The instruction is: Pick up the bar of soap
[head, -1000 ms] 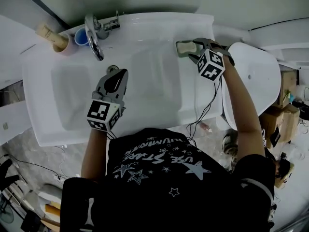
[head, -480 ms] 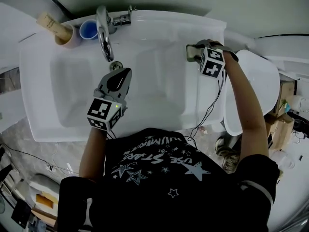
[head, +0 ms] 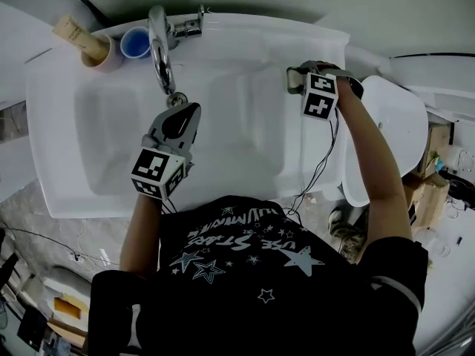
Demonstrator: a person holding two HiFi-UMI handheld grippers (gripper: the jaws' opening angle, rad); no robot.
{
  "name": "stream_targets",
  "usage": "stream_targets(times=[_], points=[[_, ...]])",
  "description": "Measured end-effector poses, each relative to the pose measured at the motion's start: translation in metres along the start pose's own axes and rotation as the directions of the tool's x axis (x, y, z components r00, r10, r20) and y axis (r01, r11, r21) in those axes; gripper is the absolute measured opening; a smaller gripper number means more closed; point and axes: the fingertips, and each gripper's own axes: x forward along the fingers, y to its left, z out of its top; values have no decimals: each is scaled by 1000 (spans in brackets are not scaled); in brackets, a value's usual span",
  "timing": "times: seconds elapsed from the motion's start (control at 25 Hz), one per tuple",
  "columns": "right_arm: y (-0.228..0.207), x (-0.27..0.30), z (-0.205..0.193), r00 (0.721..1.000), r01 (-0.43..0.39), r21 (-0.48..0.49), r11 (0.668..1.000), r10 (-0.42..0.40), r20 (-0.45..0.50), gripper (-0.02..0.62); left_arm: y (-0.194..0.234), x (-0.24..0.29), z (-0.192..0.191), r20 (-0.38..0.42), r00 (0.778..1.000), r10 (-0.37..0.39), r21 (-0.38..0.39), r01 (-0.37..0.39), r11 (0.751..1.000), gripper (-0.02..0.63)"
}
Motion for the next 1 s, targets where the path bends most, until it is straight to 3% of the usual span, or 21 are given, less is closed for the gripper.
stream_targets(times=[0.32,0.6,0.76,1.0], points=[[-2,-7,-4,999,29,60,998,-31,36,184,-6,0,-1,-16,999,-30,18,30,999,9],[-8,-52,-6,979,148,166,975,-168,112,184,-22,-8,6,4,999,-32,43,32,999,9],[-8,-93,-5,932,233,316,920,-303,196,184,-36,-16,10,21,999,-39,61,38,997,9],[13,-154,2,817,308,515,800,-499,287,184,-59,-37,11,40,999,-30,85,26,996,9]])
